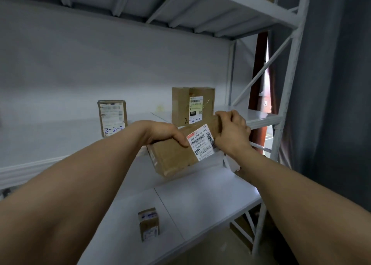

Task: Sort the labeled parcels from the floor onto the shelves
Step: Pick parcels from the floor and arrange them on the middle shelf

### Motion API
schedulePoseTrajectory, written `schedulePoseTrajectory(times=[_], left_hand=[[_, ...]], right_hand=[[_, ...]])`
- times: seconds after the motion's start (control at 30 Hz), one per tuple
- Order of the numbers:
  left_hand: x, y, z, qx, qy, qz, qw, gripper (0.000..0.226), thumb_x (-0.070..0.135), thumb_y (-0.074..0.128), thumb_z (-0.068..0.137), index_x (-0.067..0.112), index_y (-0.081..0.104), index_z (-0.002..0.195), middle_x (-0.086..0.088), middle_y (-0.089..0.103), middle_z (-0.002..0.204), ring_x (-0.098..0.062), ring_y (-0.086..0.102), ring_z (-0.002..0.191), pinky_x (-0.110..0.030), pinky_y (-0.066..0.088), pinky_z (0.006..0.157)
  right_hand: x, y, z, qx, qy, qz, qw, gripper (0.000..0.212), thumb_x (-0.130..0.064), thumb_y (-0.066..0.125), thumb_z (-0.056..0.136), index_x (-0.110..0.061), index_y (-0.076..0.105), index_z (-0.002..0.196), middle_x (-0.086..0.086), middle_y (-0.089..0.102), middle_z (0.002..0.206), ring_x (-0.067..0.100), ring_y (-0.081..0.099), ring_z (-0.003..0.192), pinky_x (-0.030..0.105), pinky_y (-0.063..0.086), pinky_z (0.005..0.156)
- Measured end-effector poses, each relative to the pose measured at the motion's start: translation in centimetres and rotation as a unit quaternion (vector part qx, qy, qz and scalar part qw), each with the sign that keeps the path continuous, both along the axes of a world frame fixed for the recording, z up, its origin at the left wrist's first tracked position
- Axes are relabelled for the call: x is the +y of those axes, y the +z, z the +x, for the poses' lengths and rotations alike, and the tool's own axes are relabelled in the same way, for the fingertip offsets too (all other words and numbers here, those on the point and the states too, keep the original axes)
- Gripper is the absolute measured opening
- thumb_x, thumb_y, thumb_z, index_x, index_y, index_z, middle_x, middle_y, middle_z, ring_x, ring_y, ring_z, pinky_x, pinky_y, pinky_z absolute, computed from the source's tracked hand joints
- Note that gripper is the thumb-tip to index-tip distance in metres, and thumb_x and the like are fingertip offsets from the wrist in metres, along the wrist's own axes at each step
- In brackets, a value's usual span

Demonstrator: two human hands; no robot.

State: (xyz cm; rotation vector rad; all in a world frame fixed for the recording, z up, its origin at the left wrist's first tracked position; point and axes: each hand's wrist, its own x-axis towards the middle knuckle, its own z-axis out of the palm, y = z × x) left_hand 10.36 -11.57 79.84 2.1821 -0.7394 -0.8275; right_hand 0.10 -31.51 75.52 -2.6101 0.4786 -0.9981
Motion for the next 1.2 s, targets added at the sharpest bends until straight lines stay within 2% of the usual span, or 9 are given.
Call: schedulePoseTrajectory(times=[0.07,0.13,0.23,0.37,0.53,0.7,0.8,0.9,1.2], left_hand=[[-0.9,0.6,0.1,-0.051,0.016,-0.046,0.998,0.042,0.021,0.078,0.077,0.019,0.061,0.115,-0.001,0.077,0.096,-0.024,0.075,0.085,-0.029,0.059,0.064],[-2.1,1.2,0.2,-0.127,0.058,-0.087,0.986,0.063,0.025,0.086,0.063,0.024,0.048,0.113,0.004,0.071,0.095,-0.019,0.072,0.081,-0.024,0.055,0.058],[-5.3,2.0,0.7,-0.224,0.093,-0.109,0.964,0.094,0.043,0.088,0.042,0.027,0.042,0.123,0.004,0.062,0.105,-0.020,0.064,0.093,-0.033,0.056,0.076],[-10.4,2.9,1.2,-0.335,0.118,-0.058,0.933,0.098,0.060,0.079,0.035,0.031,0.053,0.125,0.001,0.061,0.116,-0.024,0.059,0.102,-0.042,0.051,0.092],[-17.5,3.3,3.2,-0.453,0.119,0.020,0.883,0.092,0.071,0.069,0.047,0.033,0.054,0.129,-0.007,0.046,0.126,-0.032,0.047,0.116,-0.048,0.037,0.098],[-24.8,3.5,5.6,-0.473,0.107,-0.010,0.875,0.098,0.070,0.069,0.052,0.032,0.042,0.139,-0.006,0.052,0.129,-0.034,0.046,0.121,-0.050,0.036,0.094],[-28.0,3.3,7.2,-0.480,0.118,-0.023,0.869,0.092,0.072,0.068,0.053,0.031,0.044,0.131,0.000,0.059,0.109,-0.031,0.052,0.110,-0.045,0.035,0.083],[-30.5,2.8,8.6,-0.468,0.119,-0.022,0.875,0.078,0.073,0.066,0.055,0.029,0.048,0.116,0.003,0.056,0.096,-0.029,0.054,0.105,-0.044,0.039,0.087],[-34.1,1.1,11.6,-0.442,0.077,0.005,0.893,0.069,0.066,0.066,0.066,0.026,0.056,0.122,0.001,0.062,0.112,-0.024,0.056,0.105,-0.039,0.042,0.090]], right_hand=[[-0.6,0.1,-0.5,-0.022,0.015,0.043,0.999,0.069,-0.019,0.065,0.079,-0.034,0.036,0.141,0.009,0.026,0.149,0.033,0.025,0.140,0.059,0.035,0.110],[-1.3,0.1,-0.7,-0.064,0.028,0.074,0.995,0.078,-0.012,0.066,0.081,-0.042,0.028,0.142,0.007,0.015,0.157,0.036,0.022,0.144,0.059,0.043,0.107],[-2.3,-0.2,-0.3,-0.076,-0.009,0.051,0.996,0.096,-0.008,0.068,0.086,-0.048,0.010,0.150,0.010,-0.008,0.165,0.040,0.017,0.149,0.050,0.049,0.100],[-4.3,-1.2,1.0,-0.033,-0.007,-0.017,0.999,0.108,-0.009,0.070,0.087,-0.050,-0.004,0.153,0.010,-0.016,0.165,0.041,0.017,0.149,0.051,0.052,0.100],[-9.3,-1.0,3.6,-0.031,-0.008,0.021,0.999,0.108,-0.014,0.075,0.086,-0.047,-0.001,0.155,0.011,-0.020,0.165,0.041,0.015,0.151,0.052,0.047,0.106],[-16.0,-0.2,6.4,-0.042,0.011,0.076,0.996,0.109,-0.012,0.075,0.086,-0.047,-0.002,0.155,0.010,-0.020,0.165,0.043,0.035,0.143,0.048,0.049,0.102],[-19.5,0.0,8.2,-0.039,0.035,0.106,0.993,0.110,-0.010,0.074,0.086,-0.047,-0.004,0.154,0.010,-0.017,0.166,0.043,0.043,0.137,0.046,0.051,0.097],[-21.9,0.0,10.1,-0.035,0.052,0.118,0.991,0.112,-0.011,0.076,0.085,-0.048,-0.005,0.153,0.006,-0.015,0.167,0.039,0.044,0.137,0.042,0.050,0.096],[-25.7,-0.6,14.4,0.042,0.056,0.148,0.986,0.084,-0.006,0.070,0.084,-0.034,0.024,0.149,0.014,-0.003,0.161,0.035,0.055,0.109,0.035,0.048,0.089]])
